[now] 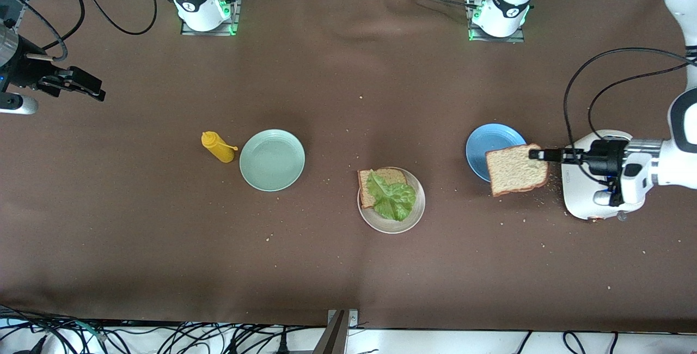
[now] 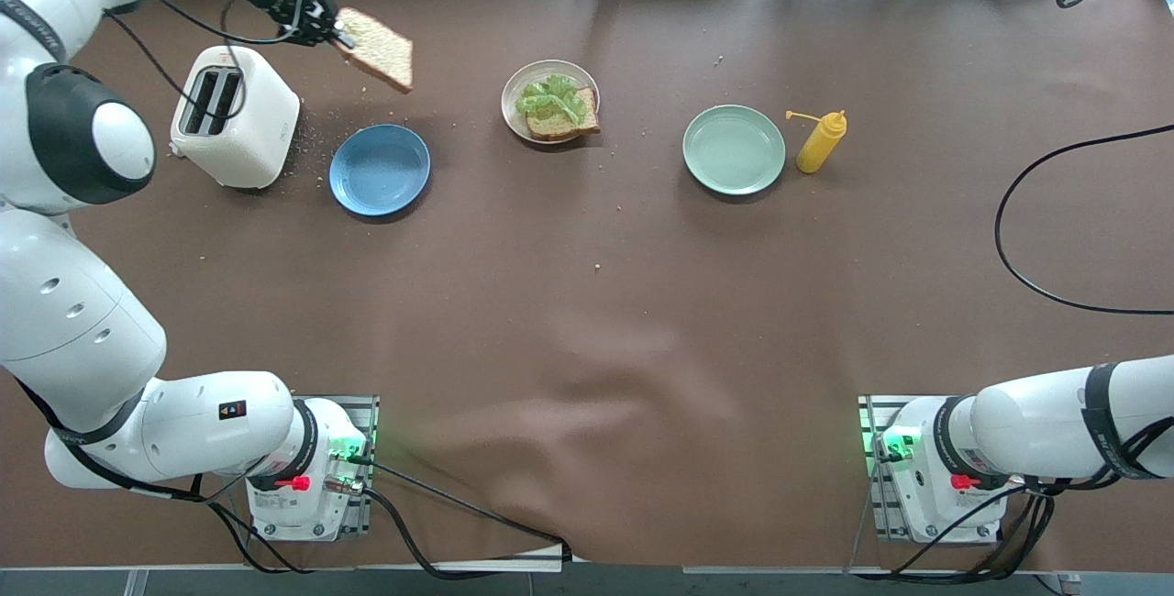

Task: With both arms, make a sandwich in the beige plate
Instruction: 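Grasp the toast slice with the left gripper and lift it out, then carry the toast with the left gripper over the lettuce on the plate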

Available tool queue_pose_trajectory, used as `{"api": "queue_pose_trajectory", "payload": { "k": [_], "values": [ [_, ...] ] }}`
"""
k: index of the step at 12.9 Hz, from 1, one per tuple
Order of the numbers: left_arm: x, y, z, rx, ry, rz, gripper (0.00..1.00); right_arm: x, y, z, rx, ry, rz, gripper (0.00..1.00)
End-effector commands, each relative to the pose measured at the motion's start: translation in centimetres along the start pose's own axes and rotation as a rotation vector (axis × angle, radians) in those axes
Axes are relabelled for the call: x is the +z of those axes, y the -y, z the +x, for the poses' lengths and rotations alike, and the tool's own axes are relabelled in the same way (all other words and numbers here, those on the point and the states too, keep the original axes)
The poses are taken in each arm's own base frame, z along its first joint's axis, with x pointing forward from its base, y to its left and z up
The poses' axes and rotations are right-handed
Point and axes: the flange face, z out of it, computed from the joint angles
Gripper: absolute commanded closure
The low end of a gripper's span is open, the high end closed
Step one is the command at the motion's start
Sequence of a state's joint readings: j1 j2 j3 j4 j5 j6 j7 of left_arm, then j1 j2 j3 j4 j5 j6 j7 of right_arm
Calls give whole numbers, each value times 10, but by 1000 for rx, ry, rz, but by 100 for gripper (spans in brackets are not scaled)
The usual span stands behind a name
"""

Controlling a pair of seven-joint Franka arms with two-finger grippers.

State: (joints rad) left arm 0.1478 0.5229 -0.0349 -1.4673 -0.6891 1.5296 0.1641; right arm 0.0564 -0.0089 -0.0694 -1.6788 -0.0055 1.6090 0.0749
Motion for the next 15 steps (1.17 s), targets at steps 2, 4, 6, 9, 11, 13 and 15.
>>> {"api": "queue_pose_trajectory", "payload": {
  "k": [2, 4, 6, 9, 11, 13, 15],
  "values": [
    [49, -46, 21, 46, -28, 10, 100, -3, 0, -7, 12, -10, 22, 0],
    [80, -63, 26, 50, -6, 10, 100, -2, -2, -8, 20, -2, 33, 0],
    [107, -81, 31, 68, 0, 11, 100, 2, -15, -5, 48, 9, 58, 0],
    [160, -107, 42, 83, -23, -6, 100, 5, -26, -7, 71, 34, 78, 0],
    [191, -125, 41, 106, -12, -2, 100, 5, -28, -7, 75, 34, 80, 0],
    [212, -131, 47, 108, -42, -3, 100, 6, -28, -8, 76, 45, 79, 0],
    [240, -147, 46, 112, -53, -30, 100, 5, -27, -9, 74, 45, 79, 0]
  ]
}}
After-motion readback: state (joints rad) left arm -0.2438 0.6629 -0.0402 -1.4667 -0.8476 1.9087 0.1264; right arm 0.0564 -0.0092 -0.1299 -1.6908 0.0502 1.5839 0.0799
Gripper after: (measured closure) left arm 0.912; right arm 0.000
